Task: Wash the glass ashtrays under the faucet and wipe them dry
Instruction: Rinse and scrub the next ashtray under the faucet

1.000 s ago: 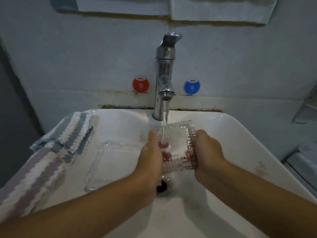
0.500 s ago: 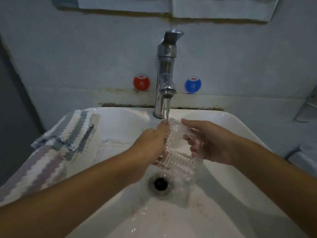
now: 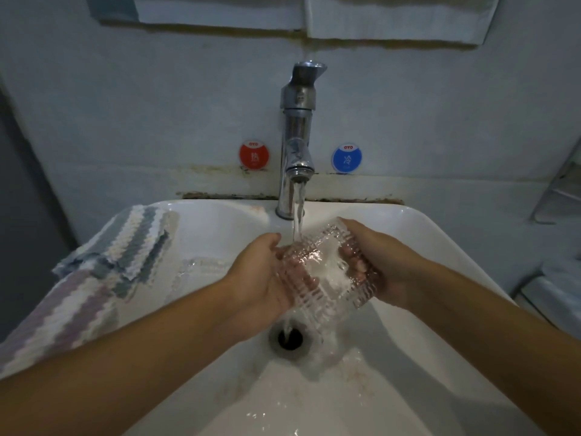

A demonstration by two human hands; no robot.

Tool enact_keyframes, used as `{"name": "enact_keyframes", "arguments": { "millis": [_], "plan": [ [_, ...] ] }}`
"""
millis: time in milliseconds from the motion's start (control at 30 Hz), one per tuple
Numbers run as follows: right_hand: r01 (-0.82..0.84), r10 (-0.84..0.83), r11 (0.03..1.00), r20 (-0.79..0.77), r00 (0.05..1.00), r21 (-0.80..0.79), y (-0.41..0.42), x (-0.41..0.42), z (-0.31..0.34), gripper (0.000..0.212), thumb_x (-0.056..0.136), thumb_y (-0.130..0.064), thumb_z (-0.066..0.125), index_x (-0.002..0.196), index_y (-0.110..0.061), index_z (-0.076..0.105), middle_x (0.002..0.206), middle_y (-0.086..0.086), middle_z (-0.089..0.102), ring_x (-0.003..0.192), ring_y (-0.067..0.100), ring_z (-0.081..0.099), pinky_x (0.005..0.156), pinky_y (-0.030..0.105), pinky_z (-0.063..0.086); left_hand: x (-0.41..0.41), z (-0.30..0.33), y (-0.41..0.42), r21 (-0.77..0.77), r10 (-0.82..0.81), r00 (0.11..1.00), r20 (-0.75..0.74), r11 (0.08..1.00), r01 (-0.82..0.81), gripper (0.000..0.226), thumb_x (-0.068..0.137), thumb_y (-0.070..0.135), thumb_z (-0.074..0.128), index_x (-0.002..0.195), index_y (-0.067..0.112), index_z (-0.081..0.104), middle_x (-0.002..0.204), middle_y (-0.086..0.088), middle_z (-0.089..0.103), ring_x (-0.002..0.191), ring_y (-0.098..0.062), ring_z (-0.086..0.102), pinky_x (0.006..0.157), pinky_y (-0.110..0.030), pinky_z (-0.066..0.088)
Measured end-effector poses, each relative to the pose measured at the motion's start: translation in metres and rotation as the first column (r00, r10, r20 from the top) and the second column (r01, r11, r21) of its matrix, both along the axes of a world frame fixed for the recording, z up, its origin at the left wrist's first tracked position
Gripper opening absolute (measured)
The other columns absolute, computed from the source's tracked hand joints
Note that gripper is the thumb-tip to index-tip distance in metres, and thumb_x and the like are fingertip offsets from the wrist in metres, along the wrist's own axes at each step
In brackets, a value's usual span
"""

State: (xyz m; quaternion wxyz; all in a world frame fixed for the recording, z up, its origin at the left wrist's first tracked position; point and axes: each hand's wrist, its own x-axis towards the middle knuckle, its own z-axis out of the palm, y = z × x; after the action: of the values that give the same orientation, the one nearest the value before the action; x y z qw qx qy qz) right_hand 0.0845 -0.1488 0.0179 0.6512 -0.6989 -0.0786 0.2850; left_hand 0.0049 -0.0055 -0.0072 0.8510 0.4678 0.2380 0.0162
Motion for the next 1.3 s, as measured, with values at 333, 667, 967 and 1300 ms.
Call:
{"name": "enact_keyframes", "arguments": {
  "millis": [333, 667, 967, 1300],
  "plan": [
    [0.247, -0.243, 0.967, -0.06, 0.968, 0.069, 0.012, -0.01, -0.011, 0.032, 0.097, -0.036, 0.052, 0.103, -0.012, 0.072, 0.083, 0.009, 0.078, 0.075, 0.028, 0.076, 0.079, 0.046, 0.061, -0.01, -0.006, -0.026, 0.311, 0.075, 0.99, 0.121, 0.944, -0.109, 0.059, 0.105, 0.053, 0.027, 0.11, 0.011, 0.069, 0.095, -0.016, 0.076, 0.089, -0.033, 0.074, 0.088, -0.048, 0.059],
    [0.312, -0.301, 0.948, -0.133, 0.944, 0.067, 0.016, -0.029, -0.007, 0.039, 0.102, -0.027, 0.038, 0.067, -0.015, 0.049, 0.034, -0.003, 0.042, 0.024, 0.009, 0.04, 0.03, 0.016, 0.033, -0.015, -0.001, -0.029, 0.444, 0.166, 0.972, 0.165, 0.867, -0.224, 0.049, 0.103, 0.056, 0.029, 0.114, 0.017, 0.058, 0.094, -0.001, 0.069, 0.073, -0.012, 0.067, 0.045, -0.017, 0.049],
    [0.142, -0.138, 0.99, 0.166, 0.976, -0.015, 0.024, -0.043, -0.014, 0.044, 0.105, -0.051, 0.036, 0.095, -0.014, 0.058, 0.056, -0.006, 0.057, 0.042, 0.005, 0.054, 0.037, 0.018, 0.041, -0.009, -0.004, -0.017, 0.416, 0.249, 0.968, 0.0, 0.881, -0.227, 0.055, 0.102, 0.06, 0.024, 0.09, 0.019, 0.059, 0.054, 0.005, 0.053, 0.044, -0.009, 0.05, 0.05, -0.023, 0.041],
    [-0.234, 0.246, 0.968, 0.462, 0.852, -0.084, 0.019, -0.038, -0.012, 0.075, 0.068, -0.016, 0.091, 0.116, -0.036, 0.037, 0.11, -0.003, 0.065, 0.087, 0.001, 0.071, 0.065, 0.013, 0.055, -0.01, -0.006, -0.006, 0.303, 0.219, 0.975, -0.036, 0.932, -0.198, 0.06, 0.105, 0.054, 0.022, 0.11, 0.012, 0.064, 0.085, -0.013, 0.074, 0.078, -0.026, 0.073, 0.067, -0.036, 0.057]
  ]
}}
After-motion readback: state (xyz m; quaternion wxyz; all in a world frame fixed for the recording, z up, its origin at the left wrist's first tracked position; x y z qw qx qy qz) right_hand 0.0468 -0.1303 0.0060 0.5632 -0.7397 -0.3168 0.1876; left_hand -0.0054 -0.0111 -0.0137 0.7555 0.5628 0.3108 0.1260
